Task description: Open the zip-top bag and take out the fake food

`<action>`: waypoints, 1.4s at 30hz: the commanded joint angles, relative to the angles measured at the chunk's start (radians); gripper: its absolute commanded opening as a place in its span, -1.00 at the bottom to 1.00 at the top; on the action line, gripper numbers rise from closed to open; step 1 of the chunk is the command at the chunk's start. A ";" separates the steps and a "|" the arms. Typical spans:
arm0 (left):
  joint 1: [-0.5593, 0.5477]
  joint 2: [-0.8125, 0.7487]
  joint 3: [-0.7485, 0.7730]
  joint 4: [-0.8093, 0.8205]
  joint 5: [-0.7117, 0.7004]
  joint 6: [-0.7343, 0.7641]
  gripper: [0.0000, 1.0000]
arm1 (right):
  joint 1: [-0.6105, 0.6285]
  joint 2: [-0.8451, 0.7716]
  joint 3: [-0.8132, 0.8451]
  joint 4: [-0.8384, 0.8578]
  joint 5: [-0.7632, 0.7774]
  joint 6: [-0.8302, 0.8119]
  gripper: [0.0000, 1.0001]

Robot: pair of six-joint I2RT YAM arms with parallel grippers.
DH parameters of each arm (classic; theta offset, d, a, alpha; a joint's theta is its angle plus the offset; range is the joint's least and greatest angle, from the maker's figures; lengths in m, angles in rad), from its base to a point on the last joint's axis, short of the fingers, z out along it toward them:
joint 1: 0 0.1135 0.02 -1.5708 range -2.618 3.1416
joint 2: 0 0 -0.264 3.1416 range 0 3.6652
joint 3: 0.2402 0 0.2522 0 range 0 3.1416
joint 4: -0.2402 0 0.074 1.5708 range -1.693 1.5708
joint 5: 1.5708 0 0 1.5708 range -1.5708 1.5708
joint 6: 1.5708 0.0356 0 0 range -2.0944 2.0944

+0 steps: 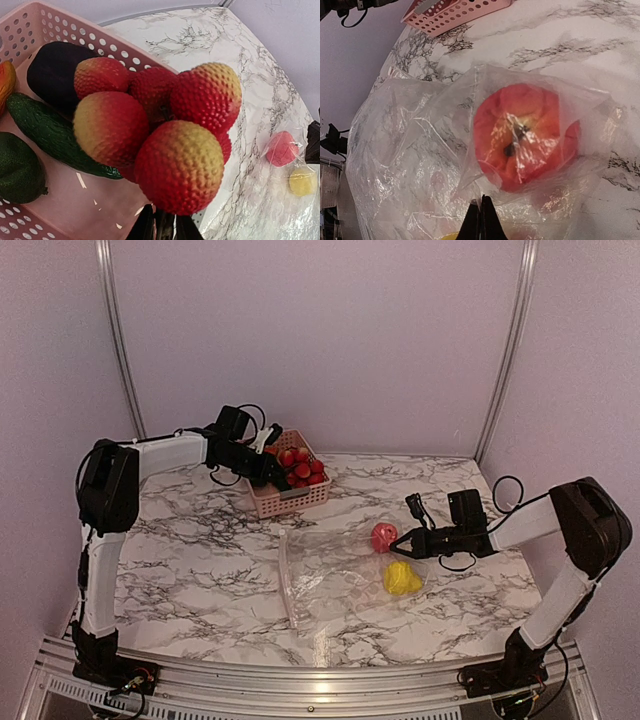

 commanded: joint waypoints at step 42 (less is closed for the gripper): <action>-0.343 -0.604 -1.259 0.929 -0.137 -0.470 -0.55 | 0.087 -0.073 0.027 -0.041 -0.003 0.009 -1.00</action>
